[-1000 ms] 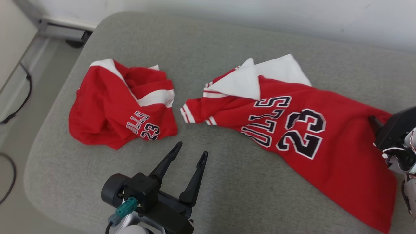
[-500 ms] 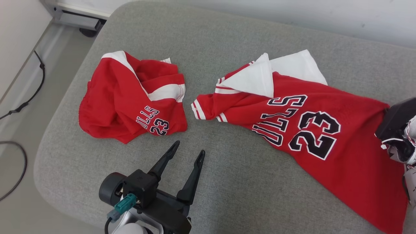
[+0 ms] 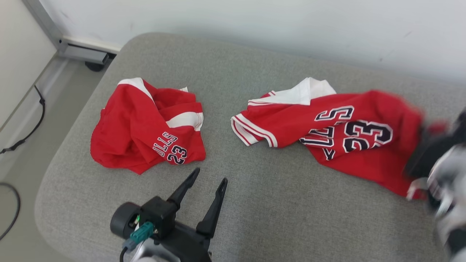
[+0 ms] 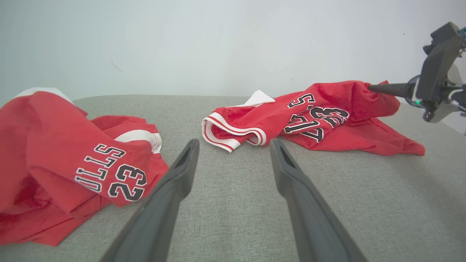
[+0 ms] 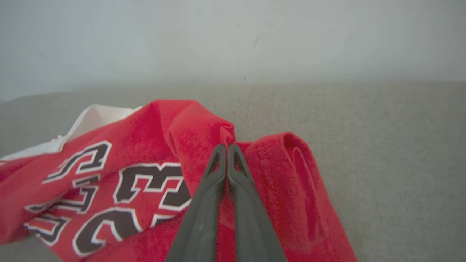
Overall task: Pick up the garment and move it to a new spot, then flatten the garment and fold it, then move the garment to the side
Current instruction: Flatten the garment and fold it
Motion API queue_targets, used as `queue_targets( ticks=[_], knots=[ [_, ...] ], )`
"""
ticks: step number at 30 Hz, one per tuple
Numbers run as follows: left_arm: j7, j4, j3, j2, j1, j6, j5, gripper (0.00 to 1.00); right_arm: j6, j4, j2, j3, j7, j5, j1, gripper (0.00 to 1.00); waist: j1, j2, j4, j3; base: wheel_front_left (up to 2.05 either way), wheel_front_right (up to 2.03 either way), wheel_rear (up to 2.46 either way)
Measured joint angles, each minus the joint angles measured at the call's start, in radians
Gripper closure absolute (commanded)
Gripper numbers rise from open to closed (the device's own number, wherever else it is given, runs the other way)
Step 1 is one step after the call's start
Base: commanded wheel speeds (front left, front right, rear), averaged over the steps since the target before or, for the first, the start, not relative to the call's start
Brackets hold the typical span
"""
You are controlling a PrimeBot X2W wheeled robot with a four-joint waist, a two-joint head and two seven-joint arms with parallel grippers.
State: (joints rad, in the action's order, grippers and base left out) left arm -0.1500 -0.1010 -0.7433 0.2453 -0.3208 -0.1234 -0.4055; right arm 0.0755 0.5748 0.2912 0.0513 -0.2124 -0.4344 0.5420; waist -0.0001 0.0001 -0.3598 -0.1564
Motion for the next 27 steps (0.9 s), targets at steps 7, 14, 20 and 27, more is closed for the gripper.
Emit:
queue_targets(
  ticks=[7,14,20,27],
  knots=[
    [0.0,0.001,0.038,0.047,0.098,-0.001,-0.012,0.0,-0.036,-0.12,-0.105,-0.091,0.001,0.019,-0.338,1.0,-0.0002,-0.0002,0.029,0.062,0.0,0.0,0.0],
    [0.003,0.024,0.057,0.054,0.132,-0.001,-0.019,0.0,-0.022,-0.232,-0.112,-0.116,0.012,0.049,-0.425,1.0,-0.0002,-0.0002,0.101,0.101,0.0,0.0,0.0],
    [0.012,0.024,0.055,0.035,0.132,-0.001,-0.028,0.0,0.0,-0.314,-0.101,-0.122,0.028,0.088,-0.495,1.0,-0.0001,-0.0002,0.155,0.141,0.0,0.0,0.0],
    [0.015,0.029,0.083,0.036,0.16,-0.001,-0.03,0.0,0.005,-0.38,-0.13,-0.156,0.013,0.095,-0.589,0.86,-0.0001,-0.0003,0.202,0.181,0.0,0.0,0.0]
  ],
)
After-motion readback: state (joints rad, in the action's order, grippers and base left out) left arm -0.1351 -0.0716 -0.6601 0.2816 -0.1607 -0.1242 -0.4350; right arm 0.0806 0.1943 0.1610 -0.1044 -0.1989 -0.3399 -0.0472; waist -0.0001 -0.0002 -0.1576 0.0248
